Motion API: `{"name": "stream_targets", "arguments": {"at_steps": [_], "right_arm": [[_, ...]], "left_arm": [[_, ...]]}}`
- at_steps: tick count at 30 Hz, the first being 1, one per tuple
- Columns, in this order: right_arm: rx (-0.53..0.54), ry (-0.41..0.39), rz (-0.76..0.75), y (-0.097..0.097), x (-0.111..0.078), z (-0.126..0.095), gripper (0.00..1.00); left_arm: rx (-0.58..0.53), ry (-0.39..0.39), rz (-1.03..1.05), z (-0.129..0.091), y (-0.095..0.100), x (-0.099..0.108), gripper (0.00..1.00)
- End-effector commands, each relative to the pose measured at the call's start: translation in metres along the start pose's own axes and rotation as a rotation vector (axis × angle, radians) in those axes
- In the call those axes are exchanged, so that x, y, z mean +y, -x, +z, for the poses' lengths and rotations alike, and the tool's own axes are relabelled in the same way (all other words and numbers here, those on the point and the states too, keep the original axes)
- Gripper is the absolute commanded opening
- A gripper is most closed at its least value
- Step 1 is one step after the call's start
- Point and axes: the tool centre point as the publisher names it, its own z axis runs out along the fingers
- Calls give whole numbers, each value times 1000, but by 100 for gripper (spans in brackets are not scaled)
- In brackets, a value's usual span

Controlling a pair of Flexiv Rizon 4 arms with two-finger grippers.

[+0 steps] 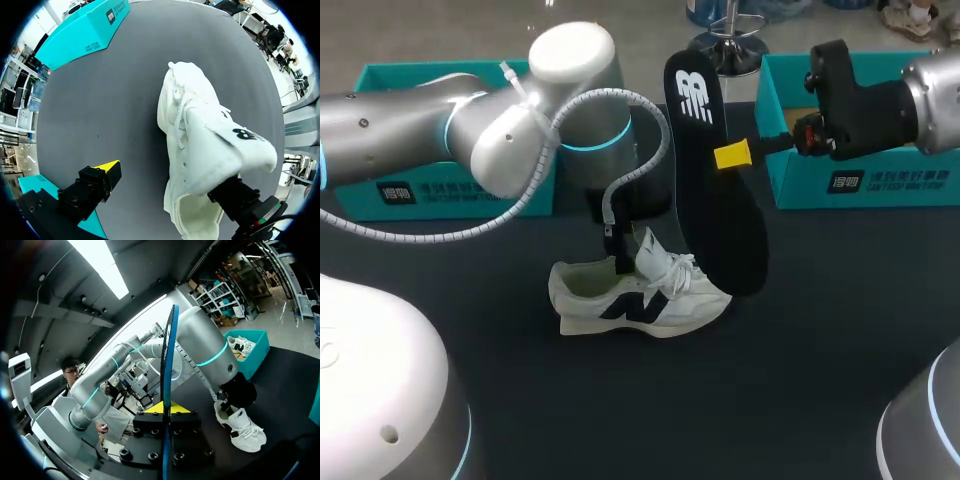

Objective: Take the shoe out of the shoebox, open the shoe tongue, remove and reinsert the insole, then place the shoe into the shoebox

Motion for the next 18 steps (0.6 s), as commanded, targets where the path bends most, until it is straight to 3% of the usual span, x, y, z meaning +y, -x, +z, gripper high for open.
{"name": "stream_targets", "arguments": {"at_steps": [1, 6, 7, 9, 11, 12, 18], "right_arm": [[-2, -2, 1, 0, 0, 1, 0], [-2, -2, 1, 0, 0, 1, 0], [-2, -2, 1, 0, 0, 1, 0], [-2, -2, 1, 0, 0, 1, 0], [-2, -2, 1, 0, 0, 1, 0], [-2, -2, 1, 0, 0, 1, 0], [-2, -2, 1, 0, 0, 1, 0]], "left_arm": [[13, -3, 6, 8, 0, -4, 100], [25, -6, 14, 9, -6, -6, 75], [27, -6, 17, 9, -7, -6, 58], [30, -4, 19, 9, -8, -6, 38], [32, -4, 19, 9, -10, -3, 4], [32, -6, 20, 8, -11, -2, 0], [36, 4, 12, 11, -18, 3, 0]]}}
